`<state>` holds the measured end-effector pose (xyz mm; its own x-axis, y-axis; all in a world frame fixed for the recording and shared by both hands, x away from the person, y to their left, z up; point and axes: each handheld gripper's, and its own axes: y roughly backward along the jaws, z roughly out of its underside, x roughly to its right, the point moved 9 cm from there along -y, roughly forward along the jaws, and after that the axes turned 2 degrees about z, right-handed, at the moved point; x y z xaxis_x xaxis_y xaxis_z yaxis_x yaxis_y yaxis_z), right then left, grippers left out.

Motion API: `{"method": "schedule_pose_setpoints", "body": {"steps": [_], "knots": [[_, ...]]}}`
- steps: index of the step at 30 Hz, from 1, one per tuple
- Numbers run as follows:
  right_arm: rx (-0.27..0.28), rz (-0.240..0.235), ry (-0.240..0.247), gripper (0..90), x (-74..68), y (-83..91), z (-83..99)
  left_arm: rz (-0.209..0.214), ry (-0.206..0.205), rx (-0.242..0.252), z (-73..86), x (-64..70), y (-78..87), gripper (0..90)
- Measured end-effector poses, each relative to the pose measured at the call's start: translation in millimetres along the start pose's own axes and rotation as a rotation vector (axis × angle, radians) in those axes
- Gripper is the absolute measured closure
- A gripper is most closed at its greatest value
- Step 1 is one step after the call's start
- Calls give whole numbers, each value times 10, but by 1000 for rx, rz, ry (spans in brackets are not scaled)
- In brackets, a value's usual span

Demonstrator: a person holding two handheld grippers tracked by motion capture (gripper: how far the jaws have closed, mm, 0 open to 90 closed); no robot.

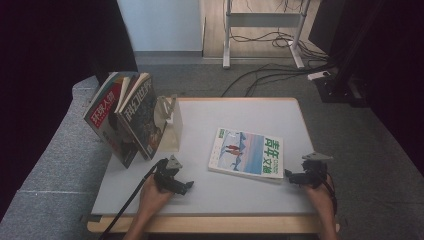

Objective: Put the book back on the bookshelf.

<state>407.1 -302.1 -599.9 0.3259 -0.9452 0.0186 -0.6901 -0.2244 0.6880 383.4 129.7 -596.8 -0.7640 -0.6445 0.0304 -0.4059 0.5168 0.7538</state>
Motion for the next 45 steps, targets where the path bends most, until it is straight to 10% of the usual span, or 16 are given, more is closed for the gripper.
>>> {"method": "schedule_pose_setpoints", "body": {"steps": [10,22,31,45], "knots": [[13,-21,-10,14,-14,11,-34,-36,-58,-36,-83,29,-6,0],[42,-27,37,15,-75,123,-331,104,-23,40,-412,107,-17,0],[37,10,48,20,47,147,-430,120,-37,78,-665,108,-31,0],[58,-49,84,1,-147,14,-625,161,-44,101,-942,183,-166,52]]}}
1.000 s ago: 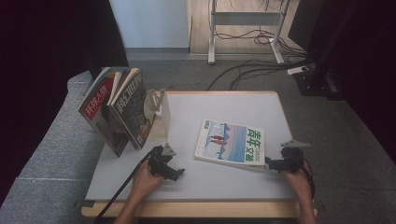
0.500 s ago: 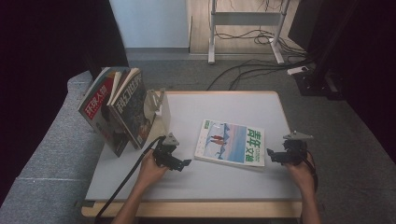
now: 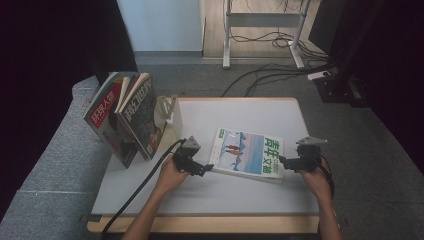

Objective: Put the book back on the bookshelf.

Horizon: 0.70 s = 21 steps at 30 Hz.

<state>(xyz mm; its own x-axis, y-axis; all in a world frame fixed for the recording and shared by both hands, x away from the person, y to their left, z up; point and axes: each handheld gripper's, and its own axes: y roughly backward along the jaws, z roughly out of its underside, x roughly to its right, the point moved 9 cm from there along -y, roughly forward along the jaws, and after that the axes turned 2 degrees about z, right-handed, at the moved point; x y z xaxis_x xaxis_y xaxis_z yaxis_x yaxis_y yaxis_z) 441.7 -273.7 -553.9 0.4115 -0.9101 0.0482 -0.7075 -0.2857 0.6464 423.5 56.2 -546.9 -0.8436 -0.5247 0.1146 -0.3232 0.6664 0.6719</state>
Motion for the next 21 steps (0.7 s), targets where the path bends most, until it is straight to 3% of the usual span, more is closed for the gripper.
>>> {"method": "schedule_pose_setpoints", "body": {"steps": [6,13,21], "knots": [[1,-25,23,0,-102,-96,-90,-3,-9,8,-87,-4,-81,42],[-9,-48,43,0,-155,-237,-137,-14,-28,-34,-99,-37,-210,32],[-37,-53,78,0,-169,-426,-151,0,-9,-55,-41,-73,-333,23]]}}
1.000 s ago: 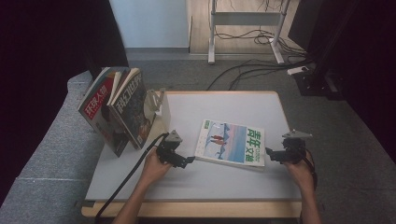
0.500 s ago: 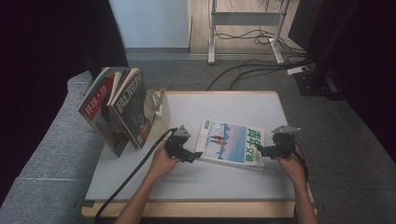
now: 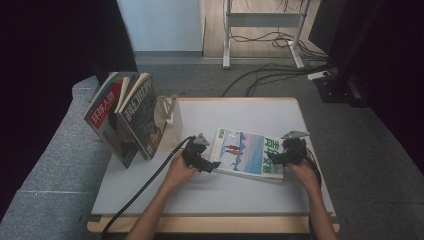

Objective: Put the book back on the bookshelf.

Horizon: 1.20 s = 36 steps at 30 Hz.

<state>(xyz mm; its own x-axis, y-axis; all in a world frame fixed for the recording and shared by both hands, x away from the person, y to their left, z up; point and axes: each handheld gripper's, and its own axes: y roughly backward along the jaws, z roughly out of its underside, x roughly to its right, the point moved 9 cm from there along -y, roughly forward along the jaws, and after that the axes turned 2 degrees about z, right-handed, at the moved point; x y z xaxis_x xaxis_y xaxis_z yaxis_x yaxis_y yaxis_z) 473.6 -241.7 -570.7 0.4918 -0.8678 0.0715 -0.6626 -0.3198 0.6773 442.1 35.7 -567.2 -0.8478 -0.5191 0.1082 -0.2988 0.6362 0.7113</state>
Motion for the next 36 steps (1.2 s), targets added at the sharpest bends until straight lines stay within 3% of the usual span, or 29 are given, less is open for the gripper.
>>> {"method": "schedule_pose_setpoints", "body": {"steps": [18,27,32,36], "knots": [[-9,-49,-16,0,105,-305,-129,18,-57,-36,10,163,-177,17],[-15,-81,-29,0,164,-369,-158,5,-50,-36,23,141,-270,8],[-9,-129,-59,0,176,-418,-162,21,-26,-35,18,126,-279,0],[-4,-127,-67,0,173,-427,-164,29,-1,-32,18,117,-284,0]]}}
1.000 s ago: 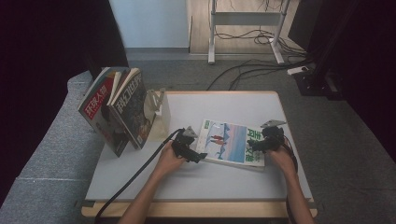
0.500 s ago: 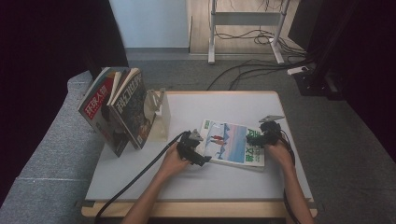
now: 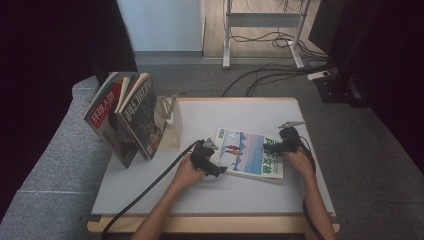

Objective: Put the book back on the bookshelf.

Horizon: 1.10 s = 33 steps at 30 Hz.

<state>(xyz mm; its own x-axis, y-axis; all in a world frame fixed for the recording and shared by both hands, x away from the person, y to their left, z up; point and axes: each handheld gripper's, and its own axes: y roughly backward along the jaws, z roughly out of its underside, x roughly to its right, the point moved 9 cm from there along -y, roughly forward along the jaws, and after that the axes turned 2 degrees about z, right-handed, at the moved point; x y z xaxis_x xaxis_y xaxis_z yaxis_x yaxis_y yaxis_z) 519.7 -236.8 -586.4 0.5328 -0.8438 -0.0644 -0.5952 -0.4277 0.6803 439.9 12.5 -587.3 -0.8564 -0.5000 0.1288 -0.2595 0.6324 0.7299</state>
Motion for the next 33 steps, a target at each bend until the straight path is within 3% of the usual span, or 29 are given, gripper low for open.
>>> {"method": "schedule_pose_setpoints", "body": {"steps": [5,16,33], "knots": [[2,7,-3,0,-10,6,7,6,21,2,-3,-6,3,0],[8,20,-1,0,-60,49,48,4,6,0,34,2,27,0],[24,5,10,0,-278,163,181,-1,0,-20,192,114,156,0]]}}
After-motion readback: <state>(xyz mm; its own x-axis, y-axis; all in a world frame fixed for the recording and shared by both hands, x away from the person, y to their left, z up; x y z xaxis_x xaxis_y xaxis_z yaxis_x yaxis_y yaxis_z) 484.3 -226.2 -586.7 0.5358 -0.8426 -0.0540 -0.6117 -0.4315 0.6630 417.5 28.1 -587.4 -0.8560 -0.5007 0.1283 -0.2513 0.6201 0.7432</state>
